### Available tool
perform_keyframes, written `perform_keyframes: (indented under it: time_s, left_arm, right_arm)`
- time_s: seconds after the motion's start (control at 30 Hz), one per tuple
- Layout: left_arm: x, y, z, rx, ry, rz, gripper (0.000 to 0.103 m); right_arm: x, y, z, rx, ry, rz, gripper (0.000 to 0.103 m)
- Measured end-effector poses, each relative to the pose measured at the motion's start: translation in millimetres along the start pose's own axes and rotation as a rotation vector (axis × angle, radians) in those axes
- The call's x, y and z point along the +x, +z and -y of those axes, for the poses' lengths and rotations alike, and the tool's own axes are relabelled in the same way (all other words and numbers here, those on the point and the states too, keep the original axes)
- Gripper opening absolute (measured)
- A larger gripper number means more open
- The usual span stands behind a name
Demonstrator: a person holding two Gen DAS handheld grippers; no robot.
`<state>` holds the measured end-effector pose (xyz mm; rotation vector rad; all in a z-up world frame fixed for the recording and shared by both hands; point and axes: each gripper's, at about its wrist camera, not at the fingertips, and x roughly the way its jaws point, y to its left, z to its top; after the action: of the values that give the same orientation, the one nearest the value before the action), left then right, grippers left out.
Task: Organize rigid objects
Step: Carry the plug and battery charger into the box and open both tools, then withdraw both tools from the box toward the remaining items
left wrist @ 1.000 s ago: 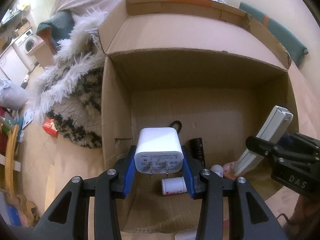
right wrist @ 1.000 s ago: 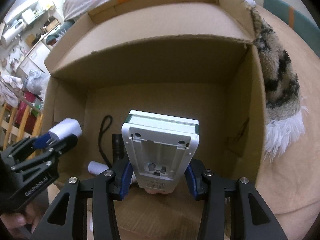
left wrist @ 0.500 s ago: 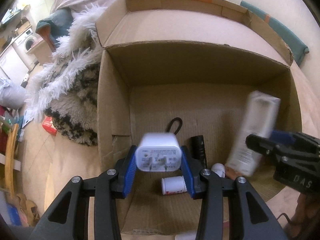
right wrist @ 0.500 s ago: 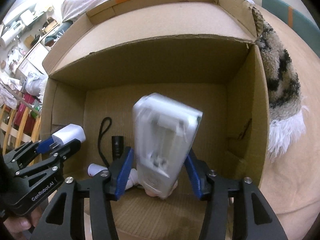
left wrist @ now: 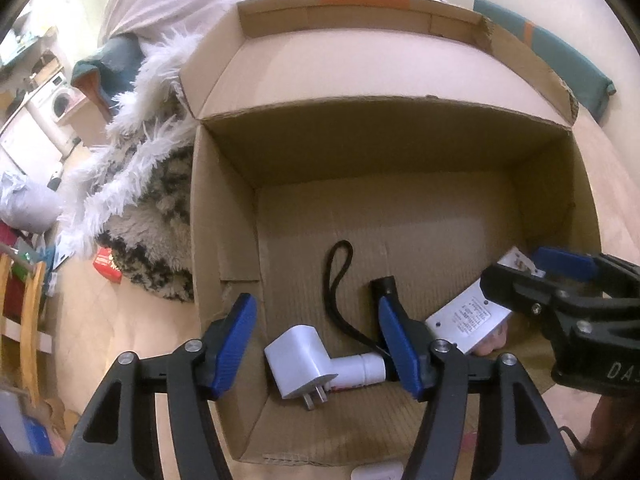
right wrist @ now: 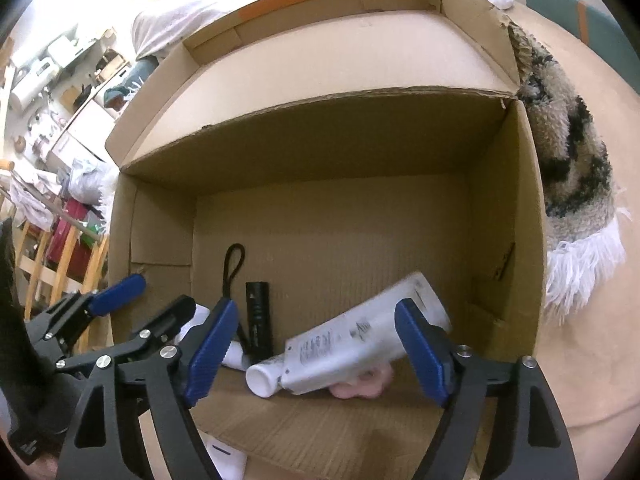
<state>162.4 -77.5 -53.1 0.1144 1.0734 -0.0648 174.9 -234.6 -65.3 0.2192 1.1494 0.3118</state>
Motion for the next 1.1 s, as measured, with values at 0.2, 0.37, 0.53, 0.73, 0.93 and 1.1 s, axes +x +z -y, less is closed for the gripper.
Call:
perform_keyframes:
  time_s: [0.2,0.37,0.53,0.73,0.93,1.1]
  left_arm:
    - [-2.5,1.8,-6.0,-0.018,-0.01,0.006,0.061]
    - [-5.9,2.8,-11.3,-0.037,-0.026,0.021,0.061]
    - [-19.3,5.7,-17.8,-0.056,-0.029,0.06,0.061]
    - [-36.4,6.2,-25.8,-0.069,-0.023,0.078,0.061]
    - [-61.1,-0.2,-30.6,-0.082,0.01,0.1,0.061]
    - [-74.3,-17.5,-33.0,-0.081,0.021,0.103,0.061]
  right_arm:
    - [-6.6,3.2,2.7,0.021,0.017,0.022,0.088]
    - [-8.5,2.9,5.5,0.023,0.014,0.027,0.088]
    - [-10.1,3.3,3.3,0.036,0.005,0.035,0.088]
    - [-20.4,0.3,-0.2,0.022,0.004,0.063,0.088]
    - [-36.0,-5.6,-0.3,0.031,0.017,0.095,0.088]
    - [-55.5,-17.3,1.0,0.043,0.01,0.123,0.088]
